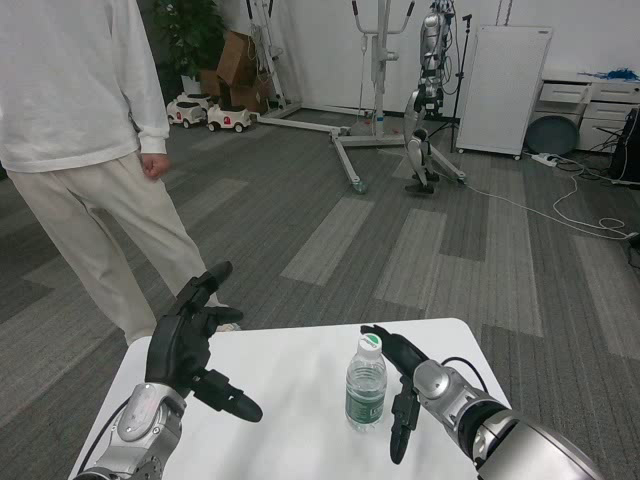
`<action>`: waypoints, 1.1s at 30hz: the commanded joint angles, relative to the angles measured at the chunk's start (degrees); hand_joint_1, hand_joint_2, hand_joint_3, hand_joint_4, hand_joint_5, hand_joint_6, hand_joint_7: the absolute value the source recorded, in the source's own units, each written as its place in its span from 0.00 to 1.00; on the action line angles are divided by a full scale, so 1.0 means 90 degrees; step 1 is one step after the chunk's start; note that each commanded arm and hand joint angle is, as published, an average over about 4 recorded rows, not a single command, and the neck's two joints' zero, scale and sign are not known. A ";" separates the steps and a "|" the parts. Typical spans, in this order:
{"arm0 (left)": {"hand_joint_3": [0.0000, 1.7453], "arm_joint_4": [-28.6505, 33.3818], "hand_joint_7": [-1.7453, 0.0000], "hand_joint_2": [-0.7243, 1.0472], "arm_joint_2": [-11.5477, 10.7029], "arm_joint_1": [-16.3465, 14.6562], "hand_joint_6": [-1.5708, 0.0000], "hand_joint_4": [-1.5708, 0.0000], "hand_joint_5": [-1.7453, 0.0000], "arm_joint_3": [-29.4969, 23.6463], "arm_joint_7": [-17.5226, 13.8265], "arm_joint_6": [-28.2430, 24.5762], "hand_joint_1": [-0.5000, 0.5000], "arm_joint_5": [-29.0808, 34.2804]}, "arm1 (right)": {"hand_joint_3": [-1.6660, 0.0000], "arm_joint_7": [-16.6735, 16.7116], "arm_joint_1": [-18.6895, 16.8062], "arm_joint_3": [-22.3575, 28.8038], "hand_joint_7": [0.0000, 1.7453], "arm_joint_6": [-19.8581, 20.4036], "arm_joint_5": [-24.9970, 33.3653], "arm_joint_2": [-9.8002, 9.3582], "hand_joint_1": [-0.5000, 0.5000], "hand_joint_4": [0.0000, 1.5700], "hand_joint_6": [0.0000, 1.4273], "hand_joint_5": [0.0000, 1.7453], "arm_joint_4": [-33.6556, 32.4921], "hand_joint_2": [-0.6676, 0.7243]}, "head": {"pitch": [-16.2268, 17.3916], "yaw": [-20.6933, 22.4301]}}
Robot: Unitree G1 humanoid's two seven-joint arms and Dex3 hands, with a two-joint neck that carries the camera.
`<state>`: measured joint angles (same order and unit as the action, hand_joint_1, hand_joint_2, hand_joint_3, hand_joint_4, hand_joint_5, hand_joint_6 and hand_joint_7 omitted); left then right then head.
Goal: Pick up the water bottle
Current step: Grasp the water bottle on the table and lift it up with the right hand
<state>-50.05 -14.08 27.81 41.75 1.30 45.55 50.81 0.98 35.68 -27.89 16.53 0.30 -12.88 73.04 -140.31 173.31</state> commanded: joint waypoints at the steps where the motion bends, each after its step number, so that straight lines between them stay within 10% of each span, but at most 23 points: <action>1: 0.05 -0.0035 0.80 0.10 -0.0027 -0.0014 1.00 1.00 0.00 -0.0010 0.0011 0.0066 0.00 0.0019 | 0.15 -0.0001 0.0049 0.0030 0.00 -0.0049 0.0054 0.0025 0.12 0.00 0.00 0.00 0.0019 0.28 | 0.0004 -0.0001; 6: 0.05 -0.0035 0.80 0.10 -0.0027 -0.0014 1.00 1.00 0.00 -0.0010 0.0011 0.0066 0.00 0.0019 | 0.05 0.0018 0.0049 0.0028 0.00 -0.0049 0.0054 0.0025 0.20 0.00 0.00 0.00 0.0009 0.11 | 0.0003 -0.0010; 9: 0.05 -0.0035 0.80 0.10 -0.0027 -0.0014 1.00 1.00 0.00 -0.0010 0.0011 0.0066 0.00 0.0019 | 0.05 0.0045 0.0049 0.0023 0.05 -0.0049 0.0054 0.0025 0.24 0.49 0.09 0.00 0.0004 0.09 | 0.0009 -0.0005; 11: 0.05 -0.0035 0.80 0.10 -0.0027 -0.0014 1.00 1.00 0.00 -0.0010 0.0011 0.0066 0.00 0.0019 | 0.05 0.0077 0.0049 0.0023 0.21 -0.0049 0.0054 0.0025 0.26 0.89 0.44 0.19 -0.0001 0.09 | 0.0012 -0.0007; 13: 0.05 -0.0035 0.78 0.10 -0.0027 -0.0014 1.00 1.00 0.00 -0.0010 0.0011 0.0066 0.00 0.0019 | 0.05 0.0099 0.0049 0.0023 0.46 -0.0049 0.0054 0.0025 0.29 0.98 0.79 0.51 -0.0001 0.09 | 0.0010 -0.0010; 18: 0.05 -0.0035 0.80 0.10 -0.0027 -0.0024 1.00 1.00 0.00 -0.0010 0.0011 0.0066 0.00 0.0019 | 0.08 0.0128 0.0049 0.0023 0.88 -0.0049 0.0054 0.0025 0.33 0.89 0.99 0.89 -0.0013 0.09 | 0.0014 -0.0005; 33: 0.05 -0.0025 0.80 0.10 -0.0027 -0.0056 1.00 1.00 0.00 -0.0032 0.0011 0.0066 0.00 0.0019 | 0.05 0.0145 -0.0071 0.0125 0.80 0.0014 0.0054 0.0010 0.33 0.84 1.00 0.78 -0.0250 0.09 | 0.0012 0.0057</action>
<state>-50.04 -14.10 27.78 41.74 1.30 45.58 50.81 2.04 35.24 -27.74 16.39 0.29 -12.77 72.15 -140.20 173.80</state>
